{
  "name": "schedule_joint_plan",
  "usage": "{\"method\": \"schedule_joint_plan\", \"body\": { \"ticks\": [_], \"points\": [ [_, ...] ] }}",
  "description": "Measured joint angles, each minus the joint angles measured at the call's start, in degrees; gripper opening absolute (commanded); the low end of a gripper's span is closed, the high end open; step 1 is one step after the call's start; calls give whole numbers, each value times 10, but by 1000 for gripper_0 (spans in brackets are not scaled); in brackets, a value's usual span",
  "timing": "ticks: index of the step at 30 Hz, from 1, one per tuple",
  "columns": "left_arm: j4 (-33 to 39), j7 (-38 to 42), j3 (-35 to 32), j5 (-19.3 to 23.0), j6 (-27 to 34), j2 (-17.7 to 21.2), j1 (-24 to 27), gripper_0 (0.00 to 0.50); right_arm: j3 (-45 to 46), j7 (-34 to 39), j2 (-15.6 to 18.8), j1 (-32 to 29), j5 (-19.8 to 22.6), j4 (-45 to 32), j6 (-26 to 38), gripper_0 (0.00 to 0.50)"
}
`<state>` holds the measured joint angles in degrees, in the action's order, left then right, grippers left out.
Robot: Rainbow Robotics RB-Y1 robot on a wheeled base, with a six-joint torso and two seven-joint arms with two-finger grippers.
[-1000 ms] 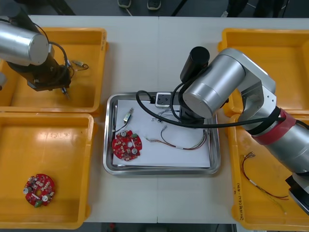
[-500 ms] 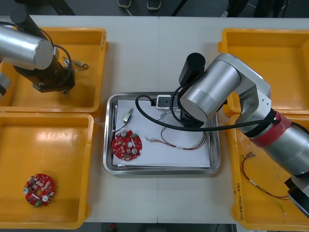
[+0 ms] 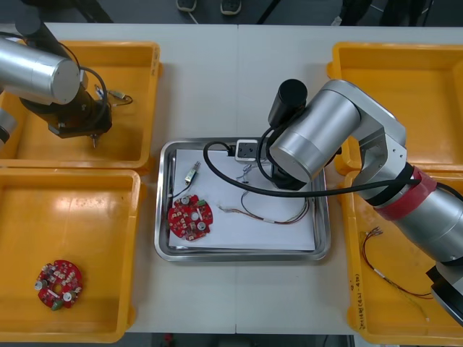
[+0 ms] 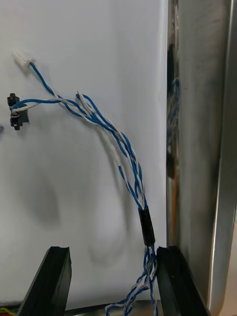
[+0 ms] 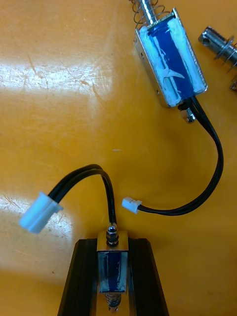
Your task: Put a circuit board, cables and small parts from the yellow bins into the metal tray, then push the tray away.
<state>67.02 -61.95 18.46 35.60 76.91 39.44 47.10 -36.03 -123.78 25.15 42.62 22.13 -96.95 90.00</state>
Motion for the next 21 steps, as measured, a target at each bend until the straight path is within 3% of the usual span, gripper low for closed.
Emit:
{"method": "schedule_joint_plan", "body": {
  "ticks": [10,21],
  "points": [
    [56,0,-27,-9,71,0,0,0,0,0,0,-12,-11,-17,0,500],
    [129,0,-65,-13,162,0,0,0,0,0,0,-49,-55,-72,0,500]
  ]
}}
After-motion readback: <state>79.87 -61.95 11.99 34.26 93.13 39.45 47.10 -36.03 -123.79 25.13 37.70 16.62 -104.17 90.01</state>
